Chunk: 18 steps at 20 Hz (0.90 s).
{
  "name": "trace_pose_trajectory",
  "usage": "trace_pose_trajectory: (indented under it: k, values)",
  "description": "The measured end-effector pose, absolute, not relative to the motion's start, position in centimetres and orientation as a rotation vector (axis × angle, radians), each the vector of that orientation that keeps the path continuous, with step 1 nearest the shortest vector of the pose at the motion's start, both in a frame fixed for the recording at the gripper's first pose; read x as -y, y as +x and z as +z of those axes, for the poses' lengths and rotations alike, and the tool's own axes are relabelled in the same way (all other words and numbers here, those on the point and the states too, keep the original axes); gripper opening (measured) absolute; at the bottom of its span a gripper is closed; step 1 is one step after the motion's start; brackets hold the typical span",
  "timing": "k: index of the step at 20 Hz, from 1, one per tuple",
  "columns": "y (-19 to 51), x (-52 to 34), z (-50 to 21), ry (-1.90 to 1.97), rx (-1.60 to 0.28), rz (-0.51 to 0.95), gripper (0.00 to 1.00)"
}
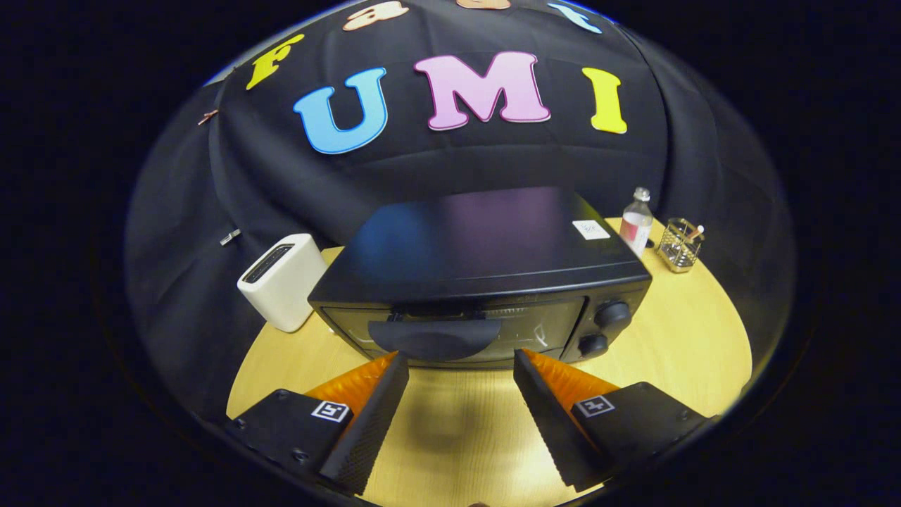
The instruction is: Open the toaster oven, put the food inside, and close the toaster oven door.
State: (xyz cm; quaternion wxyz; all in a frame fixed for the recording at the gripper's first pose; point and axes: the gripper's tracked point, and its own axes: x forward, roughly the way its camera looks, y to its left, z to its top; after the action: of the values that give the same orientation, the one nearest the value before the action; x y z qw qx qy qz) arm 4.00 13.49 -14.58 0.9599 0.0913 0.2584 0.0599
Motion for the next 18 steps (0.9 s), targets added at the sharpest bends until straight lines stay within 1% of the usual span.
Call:
trace_pose_trajectory:
  k: [5,10,14,18]
  values:
    - [0.7,-11.3,-10.3,0.169,-0.421,0.119,0.99]
    - [-1.0,-6.5,-2.5,0.115,-0.219,0.030,0.99]
    - [-2.9,-4.1,2.7,0.150,-0.100,-0.033,0.99]
    - [-4.0,-2.5,3.9,0.135,-0.055,-0.074,0.99]
